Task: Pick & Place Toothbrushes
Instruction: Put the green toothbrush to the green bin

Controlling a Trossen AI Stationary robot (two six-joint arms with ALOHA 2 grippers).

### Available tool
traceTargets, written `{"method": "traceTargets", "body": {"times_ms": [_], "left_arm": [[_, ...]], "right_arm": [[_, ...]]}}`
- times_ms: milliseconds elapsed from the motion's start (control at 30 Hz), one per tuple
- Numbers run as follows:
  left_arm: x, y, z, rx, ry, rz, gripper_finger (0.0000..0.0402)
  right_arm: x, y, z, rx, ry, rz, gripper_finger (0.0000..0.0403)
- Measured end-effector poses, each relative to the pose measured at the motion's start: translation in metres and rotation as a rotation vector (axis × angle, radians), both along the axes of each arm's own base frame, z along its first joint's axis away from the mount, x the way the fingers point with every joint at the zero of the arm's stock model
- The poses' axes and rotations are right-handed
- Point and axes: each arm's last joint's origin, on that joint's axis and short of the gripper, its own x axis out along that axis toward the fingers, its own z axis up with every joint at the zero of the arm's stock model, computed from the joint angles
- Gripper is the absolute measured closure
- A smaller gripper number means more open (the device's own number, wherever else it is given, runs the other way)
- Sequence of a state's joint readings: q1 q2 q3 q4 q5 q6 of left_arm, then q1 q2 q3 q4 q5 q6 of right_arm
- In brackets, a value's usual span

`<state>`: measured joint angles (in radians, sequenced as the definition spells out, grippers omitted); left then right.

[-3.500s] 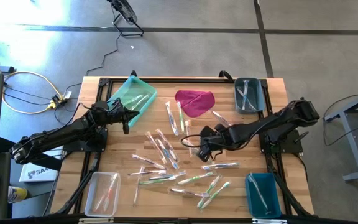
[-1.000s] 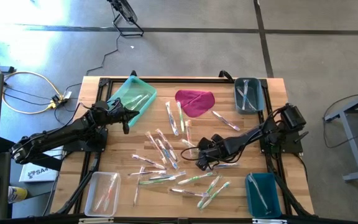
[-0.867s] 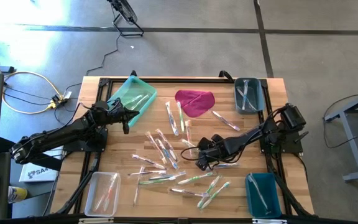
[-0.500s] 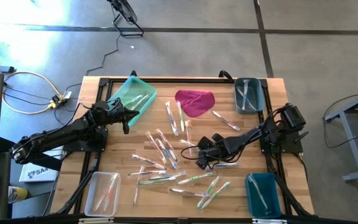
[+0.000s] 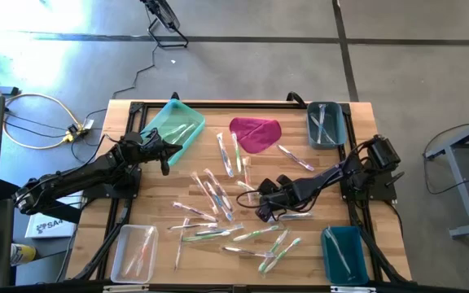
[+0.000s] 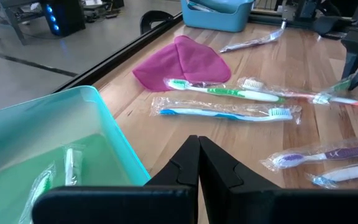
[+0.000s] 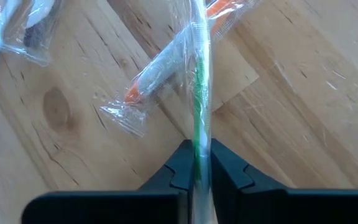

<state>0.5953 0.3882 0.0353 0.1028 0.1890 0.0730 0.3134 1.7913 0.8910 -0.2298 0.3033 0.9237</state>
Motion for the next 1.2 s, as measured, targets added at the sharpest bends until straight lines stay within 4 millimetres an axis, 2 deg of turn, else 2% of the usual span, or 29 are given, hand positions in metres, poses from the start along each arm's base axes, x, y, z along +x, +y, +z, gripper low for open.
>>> {"method": "traceTargets", "body": {"times_ms": [500, 900, 1200], "left_arm": [[0.0, 0.0, 0.0, -0.001, -0.001, -0.004, 0.0402], [0.0, 0.0, 0.0, 0.0, -0.001, -0.003, 0.0402], [0.0, 0.0, 0.0, -0.001, -0.001, -0.003, 0.0402]], "right_arm": [[-0.006, 0.0, 0.042, 0.022, -0.142, 0.009, 0.0383], [-0.006, -0.004, 0.072, -0.111, -0.287, 0.053, 0.0383], [0.006, -0.011, 0.086, -0.209, -0.424, 0.11, 0.0383]]}}
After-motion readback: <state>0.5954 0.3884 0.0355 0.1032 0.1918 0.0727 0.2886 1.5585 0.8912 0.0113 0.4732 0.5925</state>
